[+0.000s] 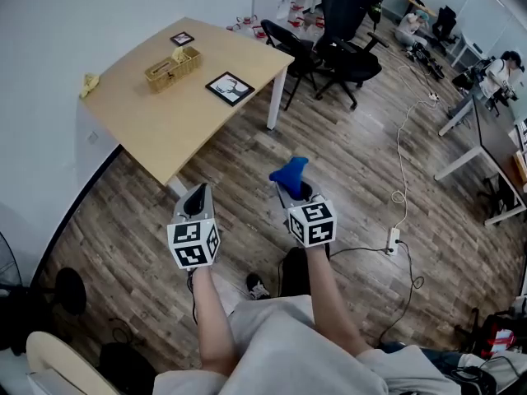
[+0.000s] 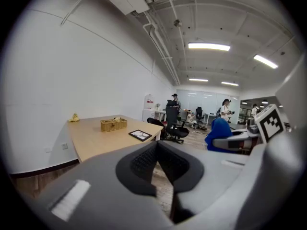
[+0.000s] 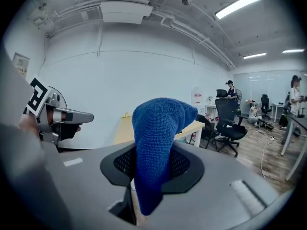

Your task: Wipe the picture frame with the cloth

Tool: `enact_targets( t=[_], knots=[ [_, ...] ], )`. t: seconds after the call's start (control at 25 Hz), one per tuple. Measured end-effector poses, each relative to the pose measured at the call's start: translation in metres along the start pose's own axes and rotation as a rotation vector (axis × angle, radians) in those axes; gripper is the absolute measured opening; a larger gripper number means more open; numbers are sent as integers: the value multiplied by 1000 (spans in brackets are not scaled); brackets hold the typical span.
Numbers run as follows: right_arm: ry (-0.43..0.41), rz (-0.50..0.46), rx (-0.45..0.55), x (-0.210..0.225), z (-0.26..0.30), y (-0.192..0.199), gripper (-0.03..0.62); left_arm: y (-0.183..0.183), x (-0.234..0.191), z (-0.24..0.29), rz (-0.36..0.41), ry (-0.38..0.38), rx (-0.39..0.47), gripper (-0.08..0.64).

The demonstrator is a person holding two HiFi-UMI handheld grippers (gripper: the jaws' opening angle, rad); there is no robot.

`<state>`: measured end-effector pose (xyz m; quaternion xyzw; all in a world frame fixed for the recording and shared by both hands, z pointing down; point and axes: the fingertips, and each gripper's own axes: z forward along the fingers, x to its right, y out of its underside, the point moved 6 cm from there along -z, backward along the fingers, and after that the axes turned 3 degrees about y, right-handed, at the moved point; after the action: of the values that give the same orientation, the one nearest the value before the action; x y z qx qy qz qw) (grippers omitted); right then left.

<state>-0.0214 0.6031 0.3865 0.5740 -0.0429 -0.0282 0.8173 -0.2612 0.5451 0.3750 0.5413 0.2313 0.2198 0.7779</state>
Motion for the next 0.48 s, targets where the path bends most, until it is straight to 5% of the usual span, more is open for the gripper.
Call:
enact_targets(
  t=[0.48],
  knots=[
    [-51, 11, 39, 32, 67, -27, 107, -20, -21, 60, 18, -37, -5, 52]
  ],
)
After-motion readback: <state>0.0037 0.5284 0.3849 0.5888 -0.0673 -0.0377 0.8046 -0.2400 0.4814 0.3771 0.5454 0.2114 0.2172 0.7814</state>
